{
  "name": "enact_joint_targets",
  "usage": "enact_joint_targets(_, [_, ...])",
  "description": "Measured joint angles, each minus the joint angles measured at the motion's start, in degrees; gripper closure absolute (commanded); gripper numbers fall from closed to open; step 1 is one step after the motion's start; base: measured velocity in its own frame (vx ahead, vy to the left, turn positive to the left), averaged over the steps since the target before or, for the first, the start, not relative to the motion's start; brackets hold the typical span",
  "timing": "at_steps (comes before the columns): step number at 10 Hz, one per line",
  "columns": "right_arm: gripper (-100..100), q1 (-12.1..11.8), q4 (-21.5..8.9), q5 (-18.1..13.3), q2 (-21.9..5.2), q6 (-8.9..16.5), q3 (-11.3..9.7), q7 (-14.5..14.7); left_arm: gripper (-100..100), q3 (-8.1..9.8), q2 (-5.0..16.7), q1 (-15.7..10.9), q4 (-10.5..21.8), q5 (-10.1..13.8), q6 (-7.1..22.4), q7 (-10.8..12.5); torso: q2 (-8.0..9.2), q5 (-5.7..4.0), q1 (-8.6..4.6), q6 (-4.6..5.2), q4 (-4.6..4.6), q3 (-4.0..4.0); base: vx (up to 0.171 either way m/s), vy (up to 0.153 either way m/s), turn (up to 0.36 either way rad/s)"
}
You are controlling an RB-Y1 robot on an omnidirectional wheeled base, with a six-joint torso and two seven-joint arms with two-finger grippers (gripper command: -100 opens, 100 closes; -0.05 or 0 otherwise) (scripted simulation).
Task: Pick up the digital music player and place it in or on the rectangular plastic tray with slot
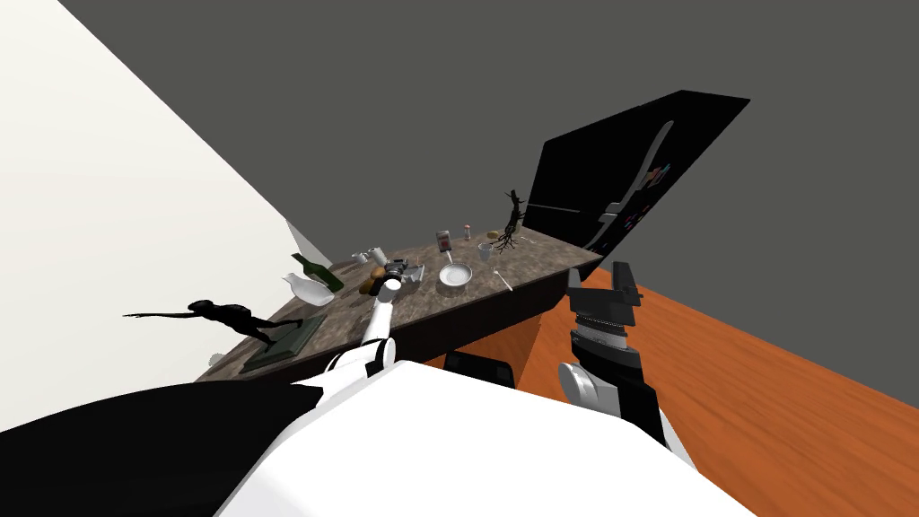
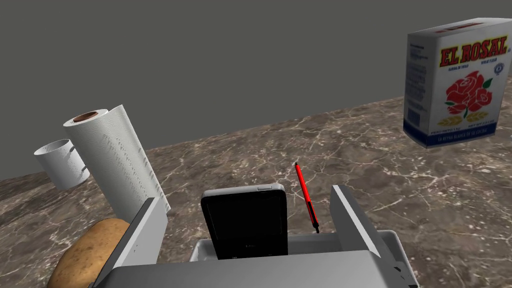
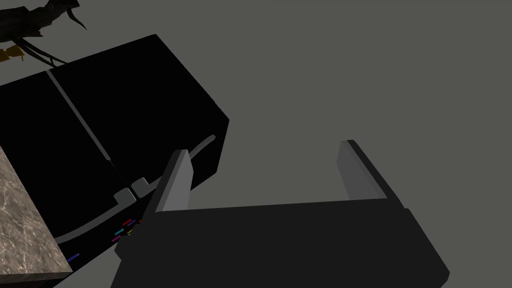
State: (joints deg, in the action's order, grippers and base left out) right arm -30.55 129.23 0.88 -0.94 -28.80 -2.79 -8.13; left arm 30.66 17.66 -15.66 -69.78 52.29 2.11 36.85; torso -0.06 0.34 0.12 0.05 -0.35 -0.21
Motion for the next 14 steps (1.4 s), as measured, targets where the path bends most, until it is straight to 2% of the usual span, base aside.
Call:
enact_joint_targets(1, [0, 0.0, 0.0, 0.0, 0.0, 0.0, 0.0, 0.0, -100, 0.00, 0.0, 0.0, 0.0, 0.0, 0.0, 0.0, 0.00, 0.00, 0.00, 0.00, 0.00, 0.00, 0.011, -0.037, 0.315])
enact_joint_targets(3, [0, 0.0, 0.0, 0.0, 0.0, 0.0, 0.0, 0.0, -100, 2.62, 0.0, -3.1, 3.1, 2.4, 2.1, -3.0, -0.08, -0.04, -0.17, 0.01, -0.01, -0.04, 0.018, -0.040, 0.063])
enact_joint_targets(5, [0, 0.0, 0.0, 0.0, 0.0, 0.0, 0.0, 0.0, -100, 3.19, -0.1, -3.9, 3.9, 2.6, 2.6, -6.0, -0.04, -0.01, -0.03, 0.01, -0.01, -0.03, 0.009, -0.014, 0.136])
enact_joint_targets(6, [0, 0.0, 0.0, 0.0, 0.0, 0.0, 0.0, 0.0, -100, 3.74, 0.6, -5.4, 6.1, 4.9, 3.1, -7.4, -0.06, -0.01, -0.07, -0.07, -0.01, -0.03, 0.017, -0.047, 0.160])
enact_joint_targets(7, [0, 0.0, 0.0, 0.0, 0.0, 0.0, 0.0, 0.0, -100, 4.73, 0.6, -7.0, 8.0, 5.8, 3.7, -9.0, -0.08, -0.03, -0.15, 0.02, -0.02, -0.05, 0.010, -0.025, -0.028])
enact_joint_targets(8, [0, 0.0, 0.0, 0.0, 0.0, 0.0, 0.0, 0.0, -100, 5.73, 0.2, -7.7, 8.2, 5.6, 4.4, -10.6, -0.06, -0.03, -0.11, 0.03, -0.01, -0.04, 0.003, -0.003, -0.028])
enact_joint_targets(10, [0, 0.0, 0.0, 0.0, 0.0, 0.0, 0.0, 0.0, -100, 6.27, -0.1, -7.9, 8.1, 5.4, 5.0, -13.4, -0.01, 0.00, 0.01, 0.01, 0.00, -0.01, 0.004, -0.011, 0.109])
enact_joint_targets(12, [0, 0.0, 0.0, 0.0, 0.0, 0.0, 0.0, 0.0, -100, 8.27, 0.2, -10.9, 11.6, 8.4, 6.6, -16.5, -0.07, -0.03, -0.14, 0.00, -0.02, -0.04, 0.015, -0.037, 0.112])
enact_joint_targets(14, [0, 0.0, 0.0, 0.0, 0.0, 0.0, 0.0, 0.0, -100, 9.38, -0.2, -11.8, 12.0, 8.1, 7.4, -19.7, -0.03, -0.01, -0.05, 0.02, -0.01, -0.02, 0.010, -0.019, 0.134])
